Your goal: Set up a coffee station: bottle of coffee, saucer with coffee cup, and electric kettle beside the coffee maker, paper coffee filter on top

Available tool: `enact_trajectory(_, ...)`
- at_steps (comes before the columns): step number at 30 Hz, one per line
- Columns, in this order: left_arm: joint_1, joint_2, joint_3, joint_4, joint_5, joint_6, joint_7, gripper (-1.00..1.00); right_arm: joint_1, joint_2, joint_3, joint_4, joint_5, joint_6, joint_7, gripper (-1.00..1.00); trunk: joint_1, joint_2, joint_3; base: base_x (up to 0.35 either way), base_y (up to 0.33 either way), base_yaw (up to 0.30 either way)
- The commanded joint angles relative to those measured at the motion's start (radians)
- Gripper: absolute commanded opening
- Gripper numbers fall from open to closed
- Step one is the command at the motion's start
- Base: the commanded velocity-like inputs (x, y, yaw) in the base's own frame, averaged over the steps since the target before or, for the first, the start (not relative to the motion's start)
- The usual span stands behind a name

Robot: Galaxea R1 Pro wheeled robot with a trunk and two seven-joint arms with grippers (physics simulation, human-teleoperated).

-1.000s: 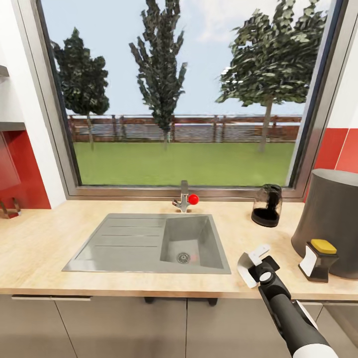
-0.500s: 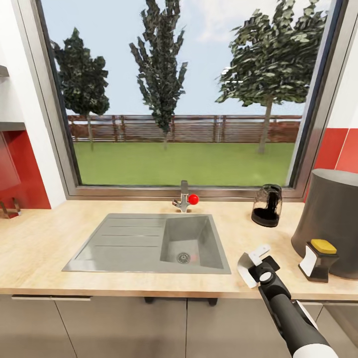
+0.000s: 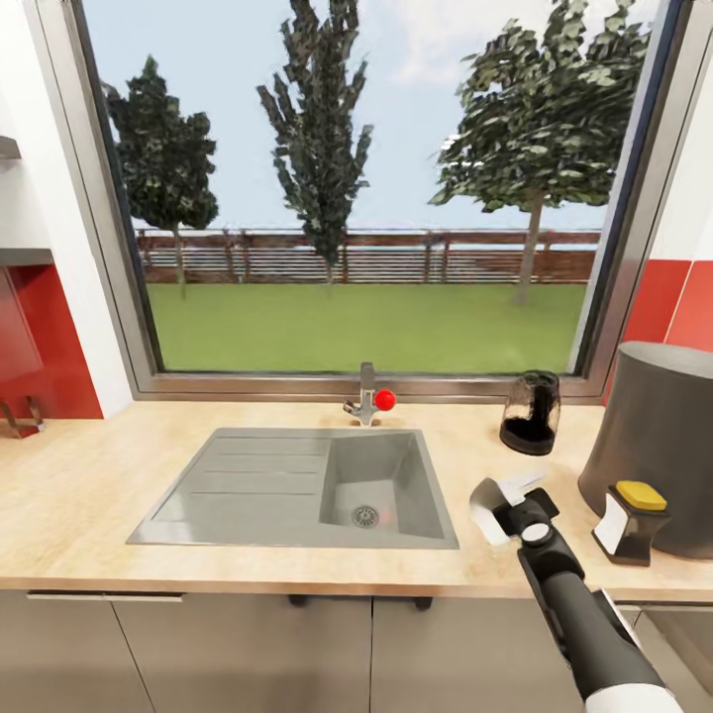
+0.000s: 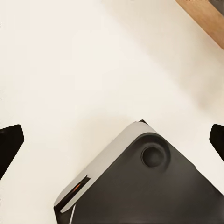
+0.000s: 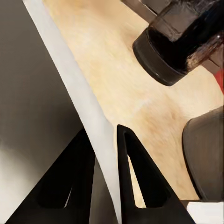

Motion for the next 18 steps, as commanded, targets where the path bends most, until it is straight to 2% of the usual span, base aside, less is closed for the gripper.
enact_trajectory(1, 0.0, 0.0, 0.003, -0.001, 0.01, 0.001, -0.009, 1.0, 0.0, 0.0, -0.004, -0.02, -0.008, 0.013, 0.009, -1.0, -0.004, 0.006, 0.002, 0.0, 0.0, 0.0)
enact_trajectory(3, 0.0, 0.0, 0.003, -0.001, 0.01, 0.001, -0.009, 1.0, 0.0, 0.0, -0.018, -0.085, -0.061, 0.051, 0.007, -1.0, -0.011, 0.02, 0.008, 0.0, 0.0, 0.0)
enact_trajectory(4, 0.0, 0.0, 0.003, -0.001, 0.011, 0.001, -0.009, 1.0, 0.0, 0.0, -0.023, -0.099, -0.072, 0.061, 0.006, -1.0, -0.015, 0.027, 0.011, 0.0, 0.0, 0.0)
enact_trajectory(7, 0.0, 0.0, 0.003, -0.001, 0.011, 0.002, -0.009, 1.0, 0.0, -0.001, -0.065, -0.167, -0.141, 0.09, 0.01, -1.0, -0.027, 0.048, 0.021, 0.0, 0.0, 0.0)
enact_trajectory(9, 0.0, 0.0, 0.003, -0.001, 0.01, 0.002, -0.009, 1.0, 0.0, -0.004, -0.099, -0.208, -0.263, 0.114, 0.039, -1.0, -0.034, 0.062, 0.027, 0.0, 0.0, 0.0)
enact_trajectory(10, 0.0, 0.0, 0.003, -0.001, 0.01, 0.002, -0.009, 1.0, 0.0, -0.005, -0.102, -0.213, -0.283, 0.124, 0.047, -1.0, -0.038, 0.069, 0.03, 0.0, 0.0, 0.0)
enact_trajectory(11, 0.0, 0.0, 0.003, -0.002, 0.01, 0.002, -0.009, 1.0, 0.0, -0.005, -0.107, -0.225, -0.324, 0.145, 0.067, -1.0, -0.042, 0.076, 0.033, 0.0, 0.0, 0.0)
enact_trajectory(12, 0.0, 0.0, 0.004, -0.002, 0.009, 0.002, -0.01, 1.0, 0.0, -0.007, -0.113, -0.234, -0.367, 0.167, 0.093, -1.0, -0.046, 0.083, 0.036, 0.0, 0.0, 0.0)
enact_trajectory(13, 0.0, -0.001, 0.004, -0.004, 0.009, 0.002, -0.01, 1.0, 0.0, -0.008, -0.128, -0.244, -0.436, 0.198, 0.144, -1.0, -0.05, 0.09, 0.039, 0.0, 0.0, 0.0)
enact_trajectory(15, 0.0, -0.002, 0.004, -0.006, 0.01, 0.002, -0.011, 1.0, 0.0, -0.01, -0.151, -0.25, -0.53, 0.242, 0.229, -1.0, -0.057, 0.104, 0.046, 0.0, 0.0, 0.0)
enact_trajectory(16, 0.0, -0.003, 0.004, -0.008, 0.01, 0.001, -0.011, 1.0, 0.0, -0.015, -0.165, -0.253, -0.605, 0.289, 0.333, -1.0, -0.061, 0.111, 0.049, 0.0, 0.0, 0.0)
enact_trajectory(18, 0.0, -0.003, 0.004, -0.01, 0.01, 0.002, -0.011, 1.0, 0.0, -0.025, -0.171, -0.261, -0.646, 0.326, 0.447, -1.0, -0.069, 0.125, 0.055, 0.0, 0.0, 0.0)
